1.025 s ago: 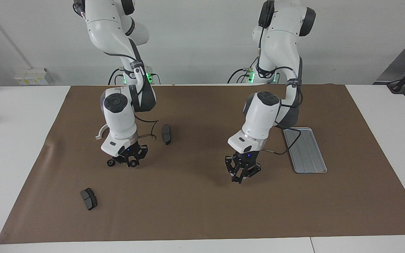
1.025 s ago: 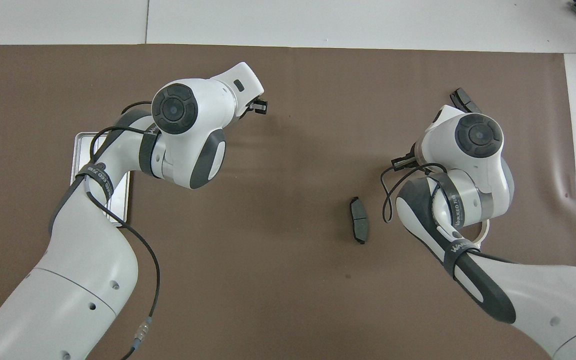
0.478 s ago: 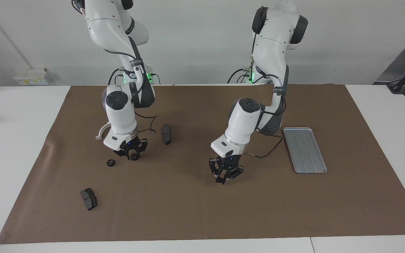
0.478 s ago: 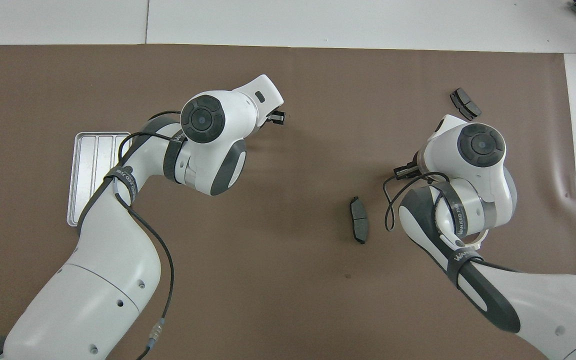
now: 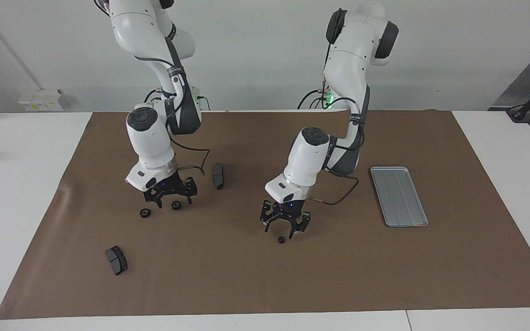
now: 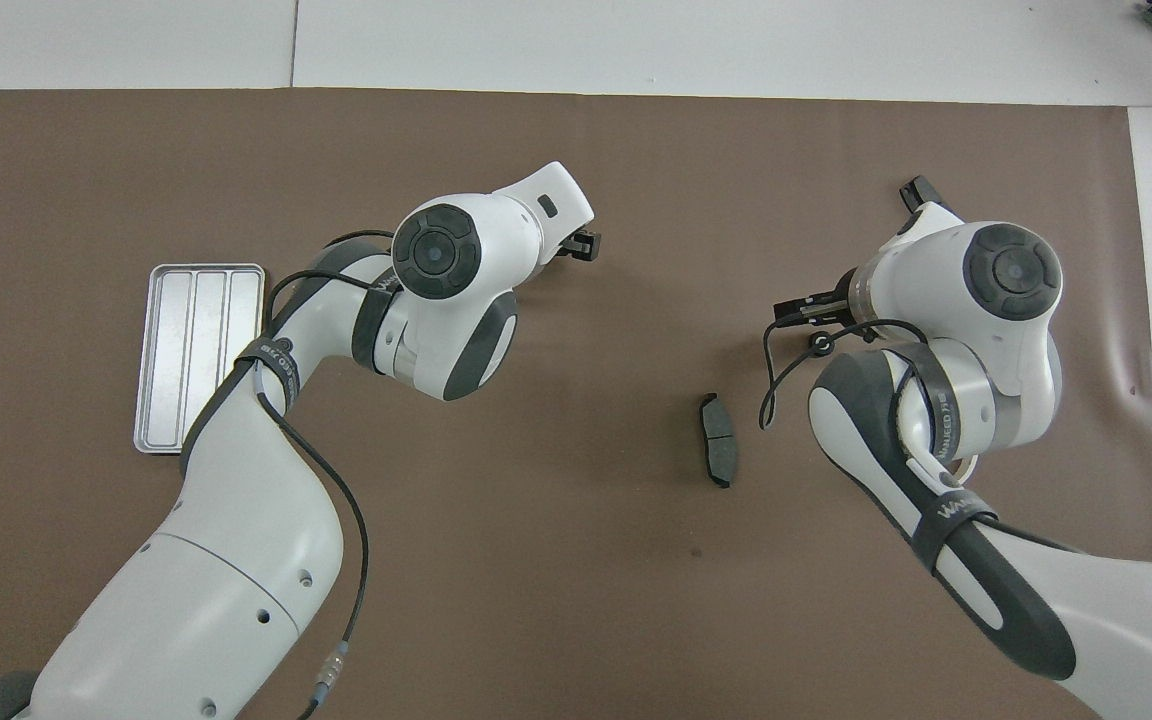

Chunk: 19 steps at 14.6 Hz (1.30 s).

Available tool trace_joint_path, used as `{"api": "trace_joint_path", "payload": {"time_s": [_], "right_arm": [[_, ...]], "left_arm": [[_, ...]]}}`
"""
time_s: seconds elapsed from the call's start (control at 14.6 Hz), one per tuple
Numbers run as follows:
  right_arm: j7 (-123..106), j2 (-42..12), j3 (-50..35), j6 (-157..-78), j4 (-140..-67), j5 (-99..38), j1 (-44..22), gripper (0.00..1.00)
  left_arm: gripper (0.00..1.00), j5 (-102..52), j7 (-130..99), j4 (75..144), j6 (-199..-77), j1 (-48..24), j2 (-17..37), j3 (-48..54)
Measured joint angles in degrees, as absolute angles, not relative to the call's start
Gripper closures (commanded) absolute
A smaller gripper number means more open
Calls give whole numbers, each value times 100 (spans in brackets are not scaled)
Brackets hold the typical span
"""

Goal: Place bearing gear from tray to pile

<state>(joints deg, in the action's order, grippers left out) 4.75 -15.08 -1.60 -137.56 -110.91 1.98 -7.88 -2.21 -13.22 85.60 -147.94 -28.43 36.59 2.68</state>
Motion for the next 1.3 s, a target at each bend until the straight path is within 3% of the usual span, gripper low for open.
{"api": "trace_joint_path", "payload": {"time_s": [0.27, 0.61, 0.89, 1.3], "right_arm": [[744, -1909, -212, -13563, -10038, 74, -999, 0], [969, -3322, -239, -13557, -8347, 48, -1743, 0], [1073, -4383, -226, -13775, -7282, 73, -2461, 0], [1118, -4758, -221, -13830, -7041, 454, -2893, 0]], "left_arm": [[0, -221, -1318, 8899, -14021, -2417, 2990, 219], [0, -221, -1214, 10172, -13537, -1636, 1547, 197], [0, -220, -665, 10426, -12240, -900, 800, 189], [0, -220, 151, 10258, -11156, -115, 80, 174]]}}
